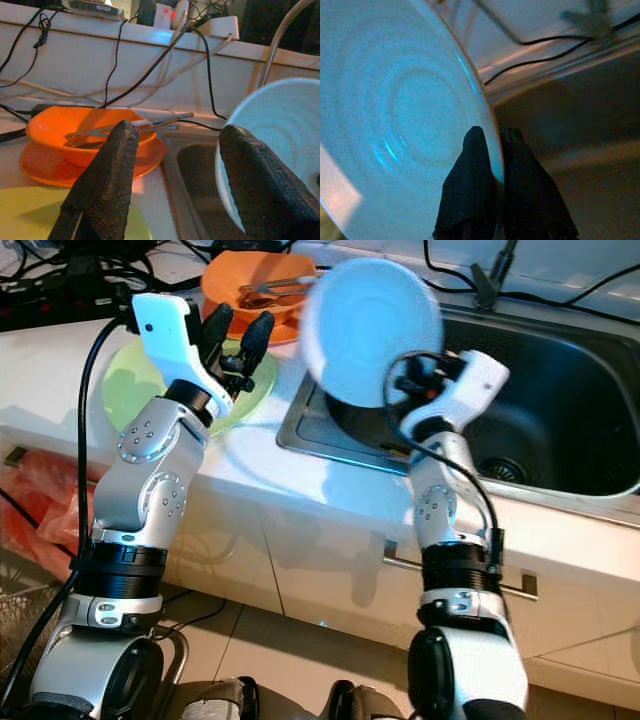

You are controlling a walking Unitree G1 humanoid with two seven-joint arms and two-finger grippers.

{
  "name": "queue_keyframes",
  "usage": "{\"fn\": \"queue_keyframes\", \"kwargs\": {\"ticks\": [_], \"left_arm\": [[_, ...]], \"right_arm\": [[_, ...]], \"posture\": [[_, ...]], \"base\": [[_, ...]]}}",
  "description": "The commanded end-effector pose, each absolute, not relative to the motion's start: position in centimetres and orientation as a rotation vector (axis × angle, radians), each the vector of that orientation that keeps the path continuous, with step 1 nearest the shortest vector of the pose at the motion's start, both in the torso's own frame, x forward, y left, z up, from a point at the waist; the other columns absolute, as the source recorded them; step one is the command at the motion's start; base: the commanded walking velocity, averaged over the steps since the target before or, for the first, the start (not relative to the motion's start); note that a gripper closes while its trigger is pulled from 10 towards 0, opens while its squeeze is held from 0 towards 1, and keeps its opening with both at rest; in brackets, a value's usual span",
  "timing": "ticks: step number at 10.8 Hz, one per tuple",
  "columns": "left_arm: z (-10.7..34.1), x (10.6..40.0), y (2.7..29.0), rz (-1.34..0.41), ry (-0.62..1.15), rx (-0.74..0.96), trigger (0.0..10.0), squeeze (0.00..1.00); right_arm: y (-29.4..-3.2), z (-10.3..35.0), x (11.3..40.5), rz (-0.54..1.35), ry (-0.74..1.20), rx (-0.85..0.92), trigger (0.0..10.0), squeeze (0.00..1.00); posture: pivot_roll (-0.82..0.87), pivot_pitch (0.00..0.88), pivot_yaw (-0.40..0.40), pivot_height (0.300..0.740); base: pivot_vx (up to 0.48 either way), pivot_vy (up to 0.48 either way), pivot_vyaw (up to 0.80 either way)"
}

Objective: Kitchen organization

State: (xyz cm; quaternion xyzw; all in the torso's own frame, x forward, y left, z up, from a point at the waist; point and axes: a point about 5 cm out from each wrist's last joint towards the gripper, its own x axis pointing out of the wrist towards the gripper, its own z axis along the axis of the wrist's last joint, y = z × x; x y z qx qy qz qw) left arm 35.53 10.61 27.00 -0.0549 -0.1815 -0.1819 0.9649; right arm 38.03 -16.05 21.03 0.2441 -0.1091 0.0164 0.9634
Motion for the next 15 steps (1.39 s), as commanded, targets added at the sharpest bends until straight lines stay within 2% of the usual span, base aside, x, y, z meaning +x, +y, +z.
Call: {"fn": "queue_keyframes", "kwargs": {"ticks": [1,2,3,4,5,7,9,13,15], "left_arm": [[27.5,35.3,10.5,-0.372,-0.393,-0.087,10.0,0.0],[27.5,35.3,10.5,-0.37,-0.392,-0.086,10.0,0.0],[27.4,35.3,10.6,-0.368,-0.388,-0.085,10.0,0.0],[27.2,35.3,10.6,-0.369,-0.382,-0.084,10.0,0.0],[26.8,35.2,10.5,-0.376,-0.365,-0.083,10.0,0.0],[26.0,35.1,10.2,-0.405,-0.325,-0.078,10.0,0.0],[24.0,34.8,9.8,-0.438,-0.239,-0.103,10.0,0.0],[22.1,34.7,9.4,-0.43,-0.213,-0.14,10.0,0.0],[21.2,34.3,8.4,-0.463,-0.189,-0.121,10.0,0.0]], "right_arm": [[-16.9,22.2,38.2,-0.022,-0.277,0.461,0.0,0.0],[-17.5,22.0,38.2,-0.066,-0.272,0.416,0.0,0.0],[-18.3,21.6,38.2,-0.127,-0.266,0.321,7.6,0.0],[-18.4,21.5,38.2,-0.132,-0.269,0.268,10.0,0.0],[-18.2,21.2,38.2,-0.143,-0.271,0.131,10.0,0.0],[-17.7,20.7,38.0,-0.116,-0.281,-0.036,10.0,0.0],[-17.0,19.9,38.0,-0.08,-0.28,-0.14,10.0,0.0],[-16.5,18.1,37.9,-0.047,-0.244,-0.247,10.0,0.0],[-16.3,17.1,37.8,-0.022,-0.224,-0.328,10.0,0.0]], "posture": [[0.09,0.157,-0.046,0.74],[0.09,0.157,-0.046,0.74],[0.09,0.159,-0.047,0.74],[0.09,0.159,-0.047,0.74],[0.09,0.16,-0.047,0.74],[0.09,0.161,-0.046,0.74],[0.09,0.162,-0.047,0.74],[0.09,0.162,-0.048,0.74],[0.09,0.159,-0.047,0.74]], "base": [[0.0,0.0,0.0],[0.0,0.0,0.0],[0.0,0.0,0.0],[0.0,0.0,0.0],[0.0,0.0,0.0],[0.0,0.0,0.0],[0.0,0.0,0.0],[0.0,0.0,0.0],[0.0,0.0,0.0]]}}
